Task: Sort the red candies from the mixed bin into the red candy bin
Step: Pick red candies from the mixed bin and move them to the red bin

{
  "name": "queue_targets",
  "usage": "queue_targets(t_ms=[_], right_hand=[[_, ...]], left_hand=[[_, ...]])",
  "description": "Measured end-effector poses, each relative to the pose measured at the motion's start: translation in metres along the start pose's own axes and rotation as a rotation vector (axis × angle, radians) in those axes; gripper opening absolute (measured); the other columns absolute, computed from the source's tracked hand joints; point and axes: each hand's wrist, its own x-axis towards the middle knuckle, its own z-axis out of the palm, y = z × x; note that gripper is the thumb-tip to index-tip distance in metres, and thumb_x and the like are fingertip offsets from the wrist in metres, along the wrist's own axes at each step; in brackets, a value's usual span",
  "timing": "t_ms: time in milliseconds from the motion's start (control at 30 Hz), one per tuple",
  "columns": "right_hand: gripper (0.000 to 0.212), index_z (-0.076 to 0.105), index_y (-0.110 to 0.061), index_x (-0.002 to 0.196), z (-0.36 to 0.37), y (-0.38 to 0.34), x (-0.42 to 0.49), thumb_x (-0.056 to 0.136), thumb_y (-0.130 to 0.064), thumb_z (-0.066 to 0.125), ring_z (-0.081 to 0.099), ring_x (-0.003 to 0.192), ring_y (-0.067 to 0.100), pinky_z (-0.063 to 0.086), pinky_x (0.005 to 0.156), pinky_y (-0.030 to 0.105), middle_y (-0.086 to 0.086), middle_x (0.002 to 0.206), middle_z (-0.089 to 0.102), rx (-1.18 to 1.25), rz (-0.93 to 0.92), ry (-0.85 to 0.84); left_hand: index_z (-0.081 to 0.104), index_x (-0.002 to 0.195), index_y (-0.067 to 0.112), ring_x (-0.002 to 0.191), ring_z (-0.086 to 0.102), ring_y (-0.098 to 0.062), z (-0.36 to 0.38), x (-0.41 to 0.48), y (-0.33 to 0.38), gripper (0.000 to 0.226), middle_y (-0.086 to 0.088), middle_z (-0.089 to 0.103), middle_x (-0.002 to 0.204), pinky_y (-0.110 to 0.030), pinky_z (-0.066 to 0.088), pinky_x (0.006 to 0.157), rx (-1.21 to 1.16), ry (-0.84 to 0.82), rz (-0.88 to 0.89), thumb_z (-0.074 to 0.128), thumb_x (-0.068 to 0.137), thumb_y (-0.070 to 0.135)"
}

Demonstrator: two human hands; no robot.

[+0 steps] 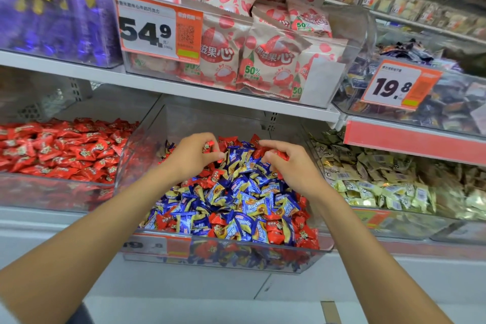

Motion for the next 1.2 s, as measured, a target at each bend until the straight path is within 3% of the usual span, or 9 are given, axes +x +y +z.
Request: queue_targets(t_ms=[133, 233, 367, 500, 633, 833, 967, 1033, 1200], right_hand=[[0.016, 0.07, -0.019, 0.1, -0.001, -0.01, -0.006, 0.096, -0.024, 0.056, 0.051, 0.046, -0.001, 0.039, 0.047, 0.013, -0.011, 0.061, 0.061, -0.005, -0.052, -0.096], [0.01, 0.069, -0.035, 0.088, 0.004, -0.008, -0.006, 0.09, -0.039, 0.06, 0.062, 0.081, 0.034, 0.053, 0.075, 0.044, 0.015, 0.09, 0.07, -0.02, -0.06, -0.098], [0.015, 0.071, -0.027, 0.085, 0.002, -0.005, -0.011, 0.089, -0.039, 0.062, 0.065, 0.091, 0.023, 0.051, 0.081, 0.034, 0.005, 0.094, 0.071, -0.004, -0.028, -0.072], [0.014, 0.071, -0.02, 0.08, -0.01, 0.0, -0.018, 0.084, -0.034, 0.07, 0.057, 0.077, -0.006, 0.042, 0.082, 0.025, -0.025, 0.076, 0.064, -0.046, 0.008, -0.191], [0.018, 0.069, -0.02, 0.077, -0.022, 0.006, -0.038, 0.076, -0.035, 0.078, 0.044, 0.057, 0.005, 0.036, 0.059, 0.024, -0.014, 0.061, 0.052, -0.15, 0.022, -0.358], [0.044, 0.066, -0.03, 0.114, -0.011, 0.012, -0.05, 0.075, -0.049, 0.075, 0.043, 0.103, 0.011, 0.033, 0.082, 0.029, -0.022, 0.088, 0.036, -0.582, -0.009, -0.416], [0.014, 0.063, -0.025, 0.086, -0.007, 0.015, -0.053, 0.079, -0.03, 0.075, 0.048, 0.079, 0.013, 0.042, 0.074, 0.032, -0.009, 0.085, 0.045, -0.385, -0.035, -0.293], [0.02, 0.051, -0.02, 0.075, -0.011, 0.011, -0.054, 0.08, -0.017, 0.07, 0.04, 0.061, 0.011, 0.037, 0.06, 0.029, -0.007, 0.071, 0.044, -0.154, -0.008, -0.203], [0.025, 0.045, -0.02, 0.079, -0.027, 0.006, -0.06, 0.086, -0.019, 0.069, 0.037, 0.055, 0.01, 0.032, 0.053, 0.024, 0.0, 0.069, 0.048, -0.059, 0.013, -0.245]], left_hand=[[0.048, 0.081, 0.023, 0.065, 0.055, -0.003, -0.01, -0.012, -0.007, 0.018, 0.007, 0.065, 0.106, -0.031, 0.044, 0.062, 0.074, 0.007, 0.045, 0.057, 0.092, 0.034], [0.046, 0.091, 0.035, 0.052, 0.048, -0.015, -0.009, -0.019, -0.013, 0.006, -0.009, 0.068, 0.091, -0.033, 0.041, 0.057, 0.146, -0.105, 0.034, 0.046, 0.097, 0.032], [0.045, 0.13, 0.033, 0.089, 0.061, -0.014, -0.001, -0.023, -0.01, 0.034, 0.005, 0.062, 0.112, -0.031, 0.046, 0.079, 0.3, -0.241, 0.026, 0.043, 0.097, 0.042], [0.059, 0.105, 0.026, 0.093, 0.059, -0.021, 0.002, -0.021, -0.015, 0.023, 0.005, 0.061, 0.101, -0.035, 0.047, 0.08, 0.228, -0.324, -0.006, 0.061, 0.088, 0.04], [0.055, 0.082, 0.026, 0.076, 0.056, -0.022, 0.004, -0.021, -0.019, 0.015, 0.003, 0.059, 0.083, -0.037, 0.045, 0.069, 0.176, -0.261, 0.006, 0.066, 0.086, 0.035], [0.052, 0.08, 0.023, 0.066, 0.053, -0.022, 0.002, -0.028, -0.009, 0.02, -0.001, 0.061, 0.08, -0.036, 0.043, 0.062, 0.085, -0.081, 0.053, 0.072, 0.081, 0.025], [0.06, 0.099, 0.032, 0.066, 0.056, -0.014, -0.002, -0.033, -0.004, 0.018, 0.011, 0.061, 0.092, -0.033, 0.045, 0.065, 0.042, -0.106, 0.052, 0.063, 0.087, 0.019], [0.064, 0.091, 0.031, 0.069, 0.06, -0.01, -0.003, -0.034, -0.003, 0.014, 0.01, 0.065, 0.1, -0.031, 0.047, 0.07, 0.029, -0.131, 0.054, 0.06, 0.089, 0.018], [0.065, 0.072, 0.019, 0.065, 0.059, -0.013, -0.01, -0.04, -0.001, 0.018, 0.0, 0.067, 0.074, -0.036, 0.046, 0.072, -0.003, -0.256, 0.073, 0.07, 0.082, 0.033]])
